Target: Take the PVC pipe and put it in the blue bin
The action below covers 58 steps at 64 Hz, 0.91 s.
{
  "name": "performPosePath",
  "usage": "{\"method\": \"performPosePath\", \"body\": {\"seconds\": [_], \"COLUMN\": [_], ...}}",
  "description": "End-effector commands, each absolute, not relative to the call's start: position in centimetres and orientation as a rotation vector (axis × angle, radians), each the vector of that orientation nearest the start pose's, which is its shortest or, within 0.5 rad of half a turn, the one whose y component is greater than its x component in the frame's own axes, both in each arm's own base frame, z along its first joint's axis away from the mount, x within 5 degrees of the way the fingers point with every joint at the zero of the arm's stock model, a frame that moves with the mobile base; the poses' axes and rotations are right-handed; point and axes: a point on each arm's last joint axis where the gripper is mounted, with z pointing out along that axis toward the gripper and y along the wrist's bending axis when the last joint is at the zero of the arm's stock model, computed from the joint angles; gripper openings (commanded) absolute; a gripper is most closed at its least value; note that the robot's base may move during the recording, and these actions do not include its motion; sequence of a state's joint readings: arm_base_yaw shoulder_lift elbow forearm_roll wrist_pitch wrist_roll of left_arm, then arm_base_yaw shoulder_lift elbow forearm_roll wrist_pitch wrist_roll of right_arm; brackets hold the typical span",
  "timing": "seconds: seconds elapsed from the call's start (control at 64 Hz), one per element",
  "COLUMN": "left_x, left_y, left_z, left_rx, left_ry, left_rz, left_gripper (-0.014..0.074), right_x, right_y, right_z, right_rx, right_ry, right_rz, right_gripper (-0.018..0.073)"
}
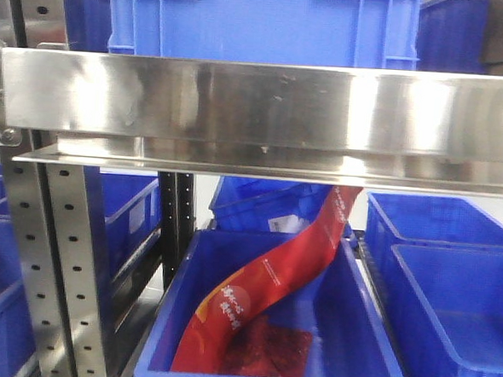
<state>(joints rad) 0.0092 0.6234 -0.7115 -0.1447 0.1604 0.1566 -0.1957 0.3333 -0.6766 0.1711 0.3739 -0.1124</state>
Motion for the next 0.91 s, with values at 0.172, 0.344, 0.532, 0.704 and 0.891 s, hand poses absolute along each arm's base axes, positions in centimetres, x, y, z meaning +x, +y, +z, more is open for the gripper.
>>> {"method": "performPosePath", "body": {"seconds": [0.172, 0.344, 0.532, 0.704, 0.891], "left_x": [12.82, 12.76, 12.76, 12.76, 12.76], "left_y": [-0.16, -0.16, -0.16, -0.16, -0.16], "left_z": [38.87, 38.90, 38.90, 38.90, 38.90], "left_rx": [0.011, 0.011, 0.011, 0.011, 0.011], "left_ry": [1.527, 1.525, 1.525, 1.525, 1.525], "left_rz": [-0.017, -0.017, -0.017, -0.017, -0.017], "left_gripper": [-0.0111, -0.0111, -0.0111, -0.0111, -0.0111], "right_x": [5.52, 5.52, 5.52, 5.52, 5.52], "right_y": [-0.54, -0.54, -0.54, -0.54, -0.54], "right_z": [38.65, 38.65, 38.65, 38.65, 38.65], "right_rx": [0.128, 0.128, 0.128, 0.128, 0.128], "right_ry": [1.478, 1.478, 1.478, 1.478, 1.478], "right_rz": [-0.080, -0.080, -0.080, -0.080, -0.080], "right_gripper": [-0.0168, -0.0168, -0.0168, -0.0168, -0.0168]}}
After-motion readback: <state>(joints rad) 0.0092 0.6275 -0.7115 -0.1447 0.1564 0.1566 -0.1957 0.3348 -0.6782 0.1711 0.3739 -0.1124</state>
